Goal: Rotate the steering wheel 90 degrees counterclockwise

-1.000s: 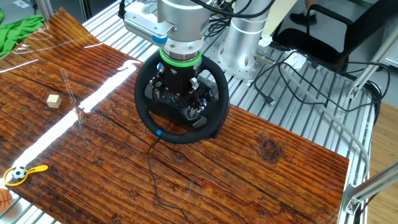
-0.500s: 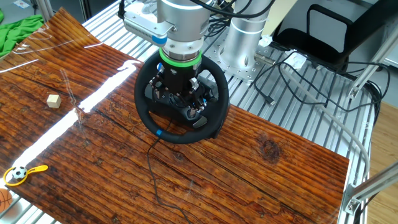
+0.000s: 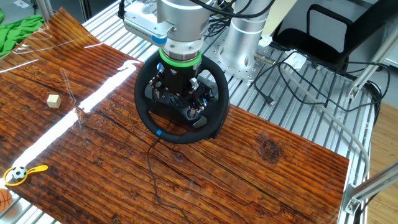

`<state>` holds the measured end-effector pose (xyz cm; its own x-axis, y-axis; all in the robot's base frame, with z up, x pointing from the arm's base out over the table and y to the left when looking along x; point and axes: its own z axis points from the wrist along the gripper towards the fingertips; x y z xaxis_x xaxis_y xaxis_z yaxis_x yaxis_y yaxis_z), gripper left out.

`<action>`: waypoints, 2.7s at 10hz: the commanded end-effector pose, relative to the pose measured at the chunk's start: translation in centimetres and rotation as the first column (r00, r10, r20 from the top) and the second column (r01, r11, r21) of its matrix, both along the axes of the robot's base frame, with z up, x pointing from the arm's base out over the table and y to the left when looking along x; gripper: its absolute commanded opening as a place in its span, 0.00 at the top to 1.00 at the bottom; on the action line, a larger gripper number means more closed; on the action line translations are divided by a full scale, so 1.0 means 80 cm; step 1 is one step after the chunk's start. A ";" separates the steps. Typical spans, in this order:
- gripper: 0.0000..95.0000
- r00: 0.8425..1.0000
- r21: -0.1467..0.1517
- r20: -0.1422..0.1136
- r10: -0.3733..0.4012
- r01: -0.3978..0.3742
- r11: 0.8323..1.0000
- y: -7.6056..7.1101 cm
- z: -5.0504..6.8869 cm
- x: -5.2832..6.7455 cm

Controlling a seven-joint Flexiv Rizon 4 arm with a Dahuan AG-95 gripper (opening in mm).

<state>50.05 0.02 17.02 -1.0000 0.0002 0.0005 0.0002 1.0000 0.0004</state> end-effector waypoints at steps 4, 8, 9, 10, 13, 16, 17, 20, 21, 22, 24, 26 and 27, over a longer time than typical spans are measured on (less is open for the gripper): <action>1.00 0.993 0.008 -0.120 0.002 -0.001 1.000 0.000 0.000 -0.001; 1.00 0.992 0.008 -0.123 0.002 -0.001 1.000 0.000 0.000 -0.001; 1.00 0.992 0.008 -0.123 0.002 -0.001 1.000 0.000 0.000 -0.001; 1.00 0.992 0.008 -0.123 0.002 -0.001 1.000 0.000 0.000 -0.001; 1.00 0.993 0.009 -0.120 0.004 -0.003 1.000 0.000 0.000 -0.001; 1.00 0.993 0.011 -0.120 0.020 -0.019 1.000 -0.003 0.004 -0.004; 1.00 0.992 0.012 -0.124 0.026 -0.025 1.000 -0.005 0.008 -0.006; 1.00 0.992 0.012 -0.125 0.033 -0.032 0.999 -0.011 0.018 -0.014; 1.00 0.991 0.014 -0.126 0.035 -0.033 0.999 -0.013 0.021 -0.016; 1.00 0.991 0.015 -0.127 0.037 -0.035 0.999 -0.018 0.027 -0.022; 1.00 0.992 0.017 -0.123 0.041 -0.039 0.999 -0.024 0.032 -0.029; 1.00 0.992 0.022 -0.120 0.046 -0.044 0.999 -0.035 0.040 -0.035; 1.00 0.992 0.029 -0.118 0.048 -0.044 0.999 -0.040 0.042 -0.038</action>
